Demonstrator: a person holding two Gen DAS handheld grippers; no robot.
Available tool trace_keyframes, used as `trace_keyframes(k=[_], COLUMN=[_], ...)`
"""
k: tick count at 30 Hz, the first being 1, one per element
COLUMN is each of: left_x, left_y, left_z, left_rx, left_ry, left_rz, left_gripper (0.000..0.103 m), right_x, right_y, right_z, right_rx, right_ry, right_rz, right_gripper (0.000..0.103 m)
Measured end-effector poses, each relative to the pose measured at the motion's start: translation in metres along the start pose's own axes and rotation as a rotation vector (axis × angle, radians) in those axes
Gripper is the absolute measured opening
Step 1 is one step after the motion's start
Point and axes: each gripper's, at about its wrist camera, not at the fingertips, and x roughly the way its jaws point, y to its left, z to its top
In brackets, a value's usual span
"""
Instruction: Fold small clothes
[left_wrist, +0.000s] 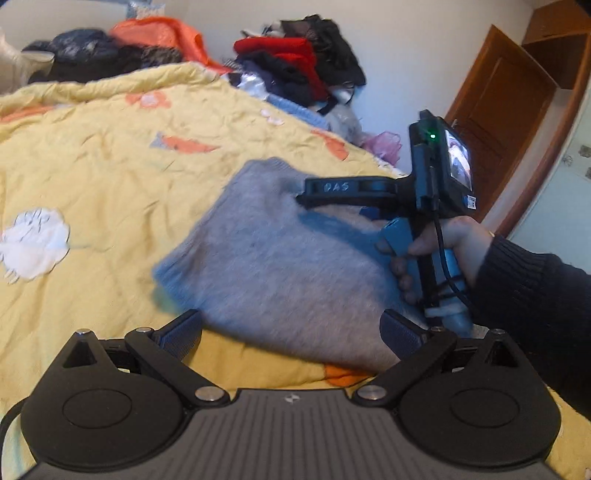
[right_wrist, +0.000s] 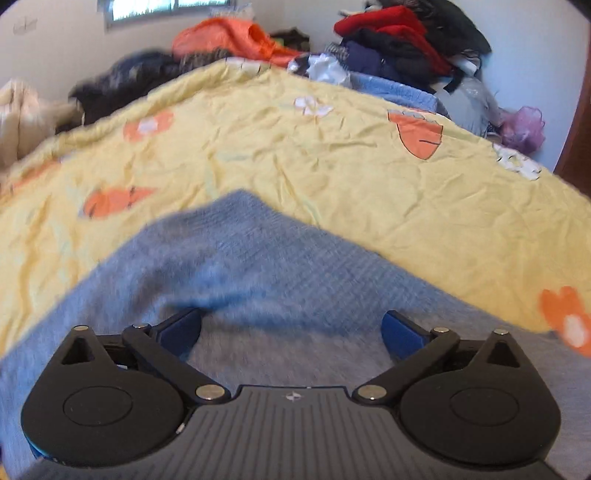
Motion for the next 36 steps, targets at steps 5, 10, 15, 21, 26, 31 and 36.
trace_keyframes(k=[5,10,15,21,26,31,36], left_x=[0.001,0.007,0.016,0.03,0.021,0.009,0.018], left_y=[0.023,0.047,0.045,0.046,-0.005,-0.095,-0.111], left_z=[0.015,0.027,0.032,0.039,0.046,0.014,-0.004], left_rx=[-0.166,-0.32,-0.374,-0.377,-0.06,0.427,0.476], left_ry=[-0.009,-0.016,-0.044,-0.009,-0.056,-0.136,-0.099], left_rz=[-0.038,-0.071,-0.04,0.086,0.113,0.018,0.003], left_gripper=[0.103,0.103,0.093,0.017,0.007,0.007,0.007], right_x=[0.0,-0.054,-0.09,-0.084,-0.087,-0.083,-0.054], right_y=[-0.005,-0.015,-0.026,-0.042,-0.039,-0.063,-0.053], right_z=[0.003,-0.022,-0.047,-0.072,-0.057,-0.017,0.014], right_rx=[0.006,0.077,0.065,0.126,0.152,0.44,0.508], right_ry=[-0.024,-0.123,-0.135,-0.122,-0.089,0.022,0.132], right_rz=[-0.016,-0.026,-0.028,-0.05,-0.022,0.311,0.495], right_gripper=[0.102,0.103,0.103,0.103,0.103,0.103,0.098])
